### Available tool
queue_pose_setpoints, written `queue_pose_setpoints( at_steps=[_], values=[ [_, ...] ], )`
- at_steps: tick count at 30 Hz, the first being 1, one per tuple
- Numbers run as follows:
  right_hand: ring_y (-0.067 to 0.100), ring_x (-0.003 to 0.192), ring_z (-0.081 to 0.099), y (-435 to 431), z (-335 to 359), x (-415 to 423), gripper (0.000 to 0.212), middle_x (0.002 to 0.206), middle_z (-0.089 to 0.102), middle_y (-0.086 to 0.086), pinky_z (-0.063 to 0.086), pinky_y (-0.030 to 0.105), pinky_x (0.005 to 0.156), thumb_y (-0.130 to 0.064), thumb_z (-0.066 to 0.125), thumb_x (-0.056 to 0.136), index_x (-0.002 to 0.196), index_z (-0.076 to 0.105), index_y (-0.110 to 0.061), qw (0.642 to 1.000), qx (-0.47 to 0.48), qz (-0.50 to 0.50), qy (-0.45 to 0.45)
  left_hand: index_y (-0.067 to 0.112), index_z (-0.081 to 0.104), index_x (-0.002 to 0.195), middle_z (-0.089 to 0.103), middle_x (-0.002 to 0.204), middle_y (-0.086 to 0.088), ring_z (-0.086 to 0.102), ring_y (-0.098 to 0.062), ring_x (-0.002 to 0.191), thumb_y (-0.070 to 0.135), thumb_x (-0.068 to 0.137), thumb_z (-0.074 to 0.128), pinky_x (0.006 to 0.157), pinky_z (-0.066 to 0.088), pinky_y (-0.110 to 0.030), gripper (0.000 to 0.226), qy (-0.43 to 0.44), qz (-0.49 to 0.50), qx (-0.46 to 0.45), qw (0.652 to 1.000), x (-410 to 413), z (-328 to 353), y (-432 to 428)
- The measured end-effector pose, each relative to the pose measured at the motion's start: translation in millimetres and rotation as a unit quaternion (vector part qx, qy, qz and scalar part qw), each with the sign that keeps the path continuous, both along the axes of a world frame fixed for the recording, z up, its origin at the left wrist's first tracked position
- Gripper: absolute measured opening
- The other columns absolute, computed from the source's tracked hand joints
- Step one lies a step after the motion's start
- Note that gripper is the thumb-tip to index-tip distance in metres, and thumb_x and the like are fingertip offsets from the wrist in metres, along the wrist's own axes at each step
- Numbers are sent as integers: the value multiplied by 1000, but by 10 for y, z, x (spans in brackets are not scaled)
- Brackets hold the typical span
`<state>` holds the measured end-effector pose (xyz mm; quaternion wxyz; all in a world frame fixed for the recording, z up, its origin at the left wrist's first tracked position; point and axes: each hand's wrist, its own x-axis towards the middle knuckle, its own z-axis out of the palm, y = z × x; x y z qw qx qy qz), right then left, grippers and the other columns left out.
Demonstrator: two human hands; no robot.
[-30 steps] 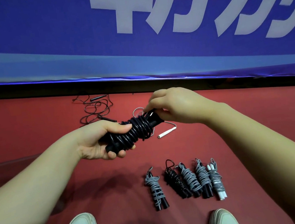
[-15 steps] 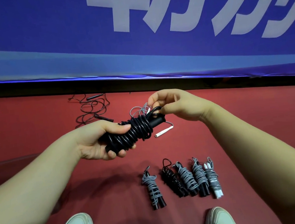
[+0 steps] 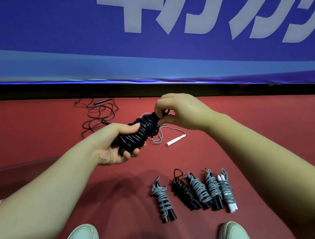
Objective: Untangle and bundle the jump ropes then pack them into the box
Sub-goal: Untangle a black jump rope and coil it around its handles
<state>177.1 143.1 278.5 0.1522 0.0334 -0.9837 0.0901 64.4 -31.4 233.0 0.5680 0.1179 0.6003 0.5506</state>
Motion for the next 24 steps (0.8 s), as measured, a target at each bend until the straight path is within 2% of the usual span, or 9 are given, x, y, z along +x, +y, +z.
queue_pose_setpoints(
  at_steps=[3,5,8,11,14,17,20,22,24],
  values=[
    [13,77,56,103,12,8,11,86,60,-4,43,20,66,-9,71,78,88,70,-12,999,3,31,11,3,63,92,66,77,-11,56,-19,52,31,66,65,36,36,-15,38,-8,-3,11,1000,1,2,-36],
    [11,81,58,134,31,29,14,97,62,-2,45,17,71,-6,69,79,90,72,-14,998,-18,57,20,3,63,93,66,77,-12,56,-19,52,31,68,64,36,36,-15,38,5,-15,13,1000,-10,21,-66],
    [15,93,61,191,58,82,17,117,57,2,49,21,79,-7,70,79,92,75,-17,997,-47,62,14,4,63,93,66,77,-12,55,-19,52,31,69,63,36,36,-15,37,17,-34,12,999,2,53,-86],
    [22,107,60,218,2,111,17,126,56,6,49,31,87,-11,70,80,96,74,-15,998,-15,66,14,4,62,94,65,77,-11,55,-18,52,30,70,62,36,35,-15,36,20,-37,12,999,24,59,-70],
    [26,107,60,224,-83,96,19,130,53,10,51,43,86,-12,70,81,99,71,-8,999,1,33,10,3,62,94,65,76,-11,55,-18,51,30,69,63,35,35,-15,37,16,-24,13,999,45,72,-20],
    [28,107,53,180,-135,70,14,125,54,13,49,39,86,-13,72,77,89,68,-8,997,36,23,69,4,62,94,65,76,-10,56,-18,51,32,66,65,35,35,-15,39,22,-8,18,1000,79,65,53],
    [24,107,39,125,-175,8,10,110,60,10,36,39,83,-19,71,69,77,70,-14,979,93,-19,178,8,61,95,64,77,-8,57,-17,52,33,71,66,36,36,-15,35,53,18,21,998,95,48,116],
    [26,100,40,67,-174,-31,10,101,58,10,31,37,79,-15,71,68,77,69,-11,978,49,-52,195,11,60,94,64,75,-7,56,-17,52,31,81,64,37,36,-15,24,89,37,38,995,78,60,142],
    [30,97,44,18,-180,-33,11,99,51,6,32,32,81,-6,70,73,84,68,-5,982,-28,-69,171,14,59,91,64,70,-6,56,-18,52,26,85,64,37,36,-16,14,142,60,53,987,64,73,173]
  ],
)
